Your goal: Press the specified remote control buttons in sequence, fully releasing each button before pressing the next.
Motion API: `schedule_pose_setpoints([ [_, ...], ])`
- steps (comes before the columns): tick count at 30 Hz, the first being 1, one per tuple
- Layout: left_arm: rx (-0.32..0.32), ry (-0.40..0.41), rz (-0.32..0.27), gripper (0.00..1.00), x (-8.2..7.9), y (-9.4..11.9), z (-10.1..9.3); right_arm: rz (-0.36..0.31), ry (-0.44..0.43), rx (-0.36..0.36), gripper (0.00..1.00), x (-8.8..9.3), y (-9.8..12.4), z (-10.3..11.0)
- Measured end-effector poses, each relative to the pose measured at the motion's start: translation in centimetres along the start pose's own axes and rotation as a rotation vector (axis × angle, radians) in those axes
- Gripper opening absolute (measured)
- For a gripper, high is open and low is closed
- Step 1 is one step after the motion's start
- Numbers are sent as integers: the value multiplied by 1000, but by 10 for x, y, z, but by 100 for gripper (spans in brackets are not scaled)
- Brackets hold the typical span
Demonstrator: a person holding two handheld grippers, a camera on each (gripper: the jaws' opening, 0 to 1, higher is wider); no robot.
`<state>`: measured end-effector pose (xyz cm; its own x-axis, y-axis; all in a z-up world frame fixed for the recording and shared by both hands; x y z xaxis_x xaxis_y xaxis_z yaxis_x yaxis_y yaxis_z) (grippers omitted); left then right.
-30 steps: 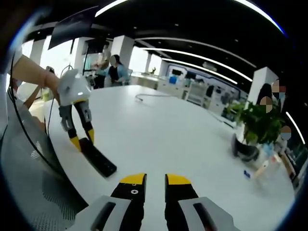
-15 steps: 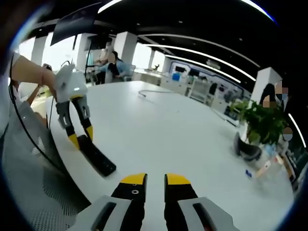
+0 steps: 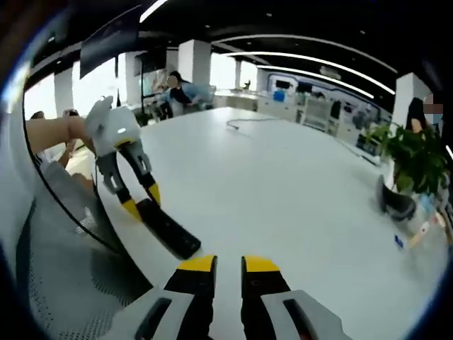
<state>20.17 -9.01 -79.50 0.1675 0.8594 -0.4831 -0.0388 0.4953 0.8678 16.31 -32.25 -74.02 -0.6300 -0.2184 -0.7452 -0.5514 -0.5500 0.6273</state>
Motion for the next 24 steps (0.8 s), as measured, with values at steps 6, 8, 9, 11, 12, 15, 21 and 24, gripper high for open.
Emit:
schedule_pose_setpoints([
  [6, -42, 17, -58, 23, 3, 0, -6, 80, 105, -102, 8, -5, -17, 9],
  [8, -44, 23, -80, 23, 3, 0, -9, 99, 130, -145, 4, -9, -25, 13],
  [9, -42, 19, -85, 23, 3, 0, -10, 113, 141, -163, 1, -9, -28, 14],
  [11, -28, 7, -96, 23, 1, 0, -13, 186, 189, -186, 0, -8, -37, 14],
  [12, -25, 4, -99, 23, 1, -1, -14, 183, 202, -199, 0, -8, -40, 15],
  [15, -13, -2, -109, 23, 0, -1, -16, 241, 241, -253, 0, -5, -49, 17],
  [21, 2, -26, -103, 23, -3, -2, -19, 362, 307, -284, 0, 15, -59, 15],
  [24, -1, -22, -92, 23, -4, -2, -20, 380, 313, -291, 0, 18, -62, 16],
])
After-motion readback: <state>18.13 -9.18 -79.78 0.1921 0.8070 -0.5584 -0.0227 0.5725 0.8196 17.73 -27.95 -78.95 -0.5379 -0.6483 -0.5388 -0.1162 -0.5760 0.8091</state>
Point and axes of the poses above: the point that each gripper's makers call its tool centre point, and the gripper's own axes: y roughly backward along the fingers, z roughly to its left, x roughly out of its underside, the point moved 8 cm from there along y, roughly backward along the fingers, and after that the axes turned 13 degrees about -y, right-handed, at the moved point
